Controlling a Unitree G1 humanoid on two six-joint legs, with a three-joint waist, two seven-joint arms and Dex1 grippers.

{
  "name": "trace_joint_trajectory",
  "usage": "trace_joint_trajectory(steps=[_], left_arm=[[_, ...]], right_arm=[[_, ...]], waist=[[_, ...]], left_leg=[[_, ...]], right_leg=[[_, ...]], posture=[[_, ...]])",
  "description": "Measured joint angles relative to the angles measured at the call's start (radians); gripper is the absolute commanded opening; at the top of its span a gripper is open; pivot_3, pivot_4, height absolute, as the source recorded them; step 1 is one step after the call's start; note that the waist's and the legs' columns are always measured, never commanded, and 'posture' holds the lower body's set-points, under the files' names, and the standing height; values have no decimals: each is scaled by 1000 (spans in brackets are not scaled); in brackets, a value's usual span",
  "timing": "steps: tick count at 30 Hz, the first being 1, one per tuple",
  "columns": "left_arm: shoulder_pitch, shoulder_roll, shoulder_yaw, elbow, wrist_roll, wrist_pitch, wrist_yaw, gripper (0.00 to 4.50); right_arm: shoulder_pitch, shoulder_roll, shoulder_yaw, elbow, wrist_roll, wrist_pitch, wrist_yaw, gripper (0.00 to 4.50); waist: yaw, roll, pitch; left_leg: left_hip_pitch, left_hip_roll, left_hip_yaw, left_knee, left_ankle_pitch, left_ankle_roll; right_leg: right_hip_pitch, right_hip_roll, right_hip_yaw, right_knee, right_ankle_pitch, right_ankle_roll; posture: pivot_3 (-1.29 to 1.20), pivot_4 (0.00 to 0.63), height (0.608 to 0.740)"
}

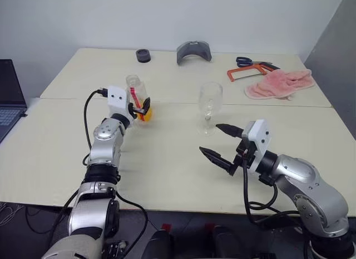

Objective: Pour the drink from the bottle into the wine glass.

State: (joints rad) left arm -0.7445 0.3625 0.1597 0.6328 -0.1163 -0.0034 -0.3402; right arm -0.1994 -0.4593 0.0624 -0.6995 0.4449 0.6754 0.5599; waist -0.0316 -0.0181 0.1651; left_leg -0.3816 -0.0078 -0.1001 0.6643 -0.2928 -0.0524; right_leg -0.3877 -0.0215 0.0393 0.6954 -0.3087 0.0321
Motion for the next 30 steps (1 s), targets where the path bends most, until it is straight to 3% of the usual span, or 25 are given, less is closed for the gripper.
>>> trace_joint_trajectory(steps=[3,6,13,20,30], left_arm=[[-25,0,-1,45,3,-22,-2,4500],[-40,-2,-3,83,4,-31,-3,3928],[-52,-14,-4,108,1,-53,-22,1834],[-53,-28,-16,107,0,-71,-62,1733],[-175,-54,-179,90,96,-177,-163,1713]], right_arm=[[-1,-2,0,0,0,0,0,4468],[-2,-3,1,0,0,0,-1,4500],[-2,-6,1,0,0,0,-3,4500],[-2,-18,-6,0,0,-1,-16,4500],[-16,-20,-130,3,9,-5,-84,4500]], waist=[[0,0,0],[0,0,0],[0,0,0],[1,0,0],[0,-2,1]], left_leg=[[0,0,0,0,0,0],[0,0,0,0,0,0],[0,0,0,0,0,0],[-1,0,0,0,0,0],[-2,-1,0,0,0,0]], right_leg=[[0,0,0,0,0,0],[0,0,0,0,0,0],[0,0,0,0,0,0],[0,0,0,0,0,0],[-1,0,0,0,0,0]], posture=[[0,150,740],[0,150,740],[0,150,740],[0,150,740],[0,150,740]])
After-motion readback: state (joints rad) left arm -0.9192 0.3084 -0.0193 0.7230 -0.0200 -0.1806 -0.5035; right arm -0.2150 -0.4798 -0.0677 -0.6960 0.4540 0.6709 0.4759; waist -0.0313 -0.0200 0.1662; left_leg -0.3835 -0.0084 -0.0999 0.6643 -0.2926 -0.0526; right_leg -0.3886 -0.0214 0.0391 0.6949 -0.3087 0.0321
